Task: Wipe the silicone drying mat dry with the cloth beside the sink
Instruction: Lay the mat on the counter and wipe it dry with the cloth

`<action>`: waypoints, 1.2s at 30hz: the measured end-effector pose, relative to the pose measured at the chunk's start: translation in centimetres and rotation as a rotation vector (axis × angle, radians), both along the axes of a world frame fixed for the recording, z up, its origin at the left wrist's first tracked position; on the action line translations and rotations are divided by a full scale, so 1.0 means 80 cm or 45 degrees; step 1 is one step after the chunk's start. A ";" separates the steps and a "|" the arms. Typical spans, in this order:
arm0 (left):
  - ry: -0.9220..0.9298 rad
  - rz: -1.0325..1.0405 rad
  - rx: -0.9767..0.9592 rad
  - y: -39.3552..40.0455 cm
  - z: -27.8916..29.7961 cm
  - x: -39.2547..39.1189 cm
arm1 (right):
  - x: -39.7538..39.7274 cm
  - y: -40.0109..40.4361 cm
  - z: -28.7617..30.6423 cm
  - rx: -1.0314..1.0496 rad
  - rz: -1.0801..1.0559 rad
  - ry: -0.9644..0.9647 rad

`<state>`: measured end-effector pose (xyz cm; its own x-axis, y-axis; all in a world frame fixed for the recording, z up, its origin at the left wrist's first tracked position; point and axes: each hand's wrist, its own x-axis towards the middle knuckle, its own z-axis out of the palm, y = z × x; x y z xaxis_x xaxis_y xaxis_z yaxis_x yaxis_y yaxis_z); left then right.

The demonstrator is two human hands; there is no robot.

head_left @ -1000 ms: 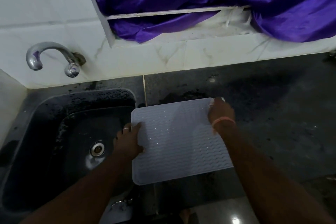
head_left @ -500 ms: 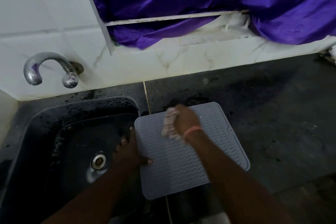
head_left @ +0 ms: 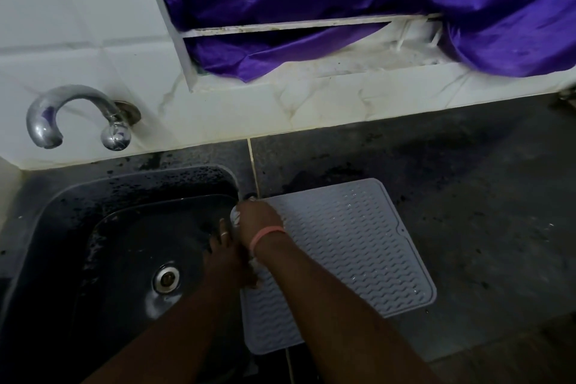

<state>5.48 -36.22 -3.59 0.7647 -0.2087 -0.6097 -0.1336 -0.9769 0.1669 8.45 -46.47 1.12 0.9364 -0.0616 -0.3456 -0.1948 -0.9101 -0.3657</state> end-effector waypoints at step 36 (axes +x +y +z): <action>-0.264 -0.224 0.150 0.008 -0.001 -0.008 | -0.104 -0.099 -0.073 -0.352 -0.235 -0.257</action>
<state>4.83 -35.59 -3.69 0.8338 -0.2864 -0.4719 -0.3221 -0.9467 0.0054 0.15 -54.38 -4.73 0.9483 -0.3005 -0.1024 -0.3138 -0.9361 -0.1591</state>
